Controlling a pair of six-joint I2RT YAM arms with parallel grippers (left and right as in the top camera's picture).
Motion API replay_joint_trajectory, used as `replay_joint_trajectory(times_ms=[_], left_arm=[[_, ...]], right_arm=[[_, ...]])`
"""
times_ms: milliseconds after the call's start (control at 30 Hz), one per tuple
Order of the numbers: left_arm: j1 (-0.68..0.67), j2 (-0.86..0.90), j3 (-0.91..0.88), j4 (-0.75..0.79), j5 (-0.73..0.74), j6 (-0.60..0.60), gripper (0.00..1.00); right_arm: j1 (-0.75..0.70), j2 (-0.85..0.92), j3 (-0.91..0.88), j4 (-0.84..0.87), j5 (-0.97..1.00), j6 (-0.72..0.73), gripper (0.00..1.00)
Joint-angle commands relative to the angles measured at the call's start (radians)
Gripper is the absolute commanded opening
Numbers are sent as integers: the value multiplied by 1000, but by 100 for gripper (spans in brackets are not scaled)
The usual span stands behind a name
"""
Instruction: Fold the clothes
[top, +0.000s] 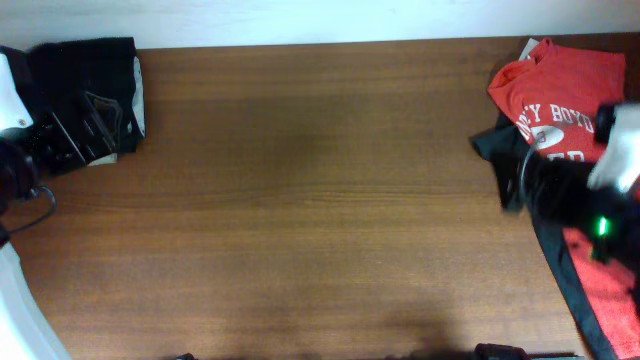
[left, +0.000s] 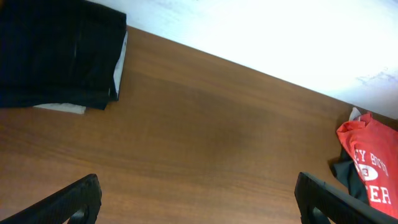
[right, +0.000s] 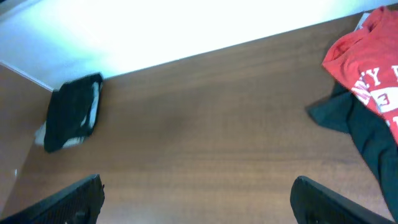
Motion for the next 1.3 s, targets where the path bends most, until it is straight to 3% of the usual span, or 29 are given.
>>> replay_joint_trajectory(times_ms=[0,200,367,467,600,767,900,1100,1267], left_arm=[[0,-4,0,0,10,-2,99],[0,-4,0,-1,10,-2,99],[0,-4,0,0,10,-2,99],[0,-4,0,0,10,-2,99],[0,-4,0,0,10,-2,99],[0,-4,0,-1,10,-2,99],[0,-4,0,0,10,-2,99],[0,-4,0,0,10,-2,99],[0,-4,0,0,10,-2,99]], right_arm=[[91,-250,-346,209,93,-8,99],[102,-777,-1128,770,96,-9,99],[102,-998,-1519,1096,95,-39,99],[102,-1041,-1646,1253,100,-38,99],[102,-1041,-1734,1445,166,-38,99],[102,-1041,-1734,1405,339,-38,99],[113,-1041,-1734,1468,369,-38,99],[156,-1041,-1734,1254,369,-38,99],[156,-1041,-1734,1236,368,-38,99]])
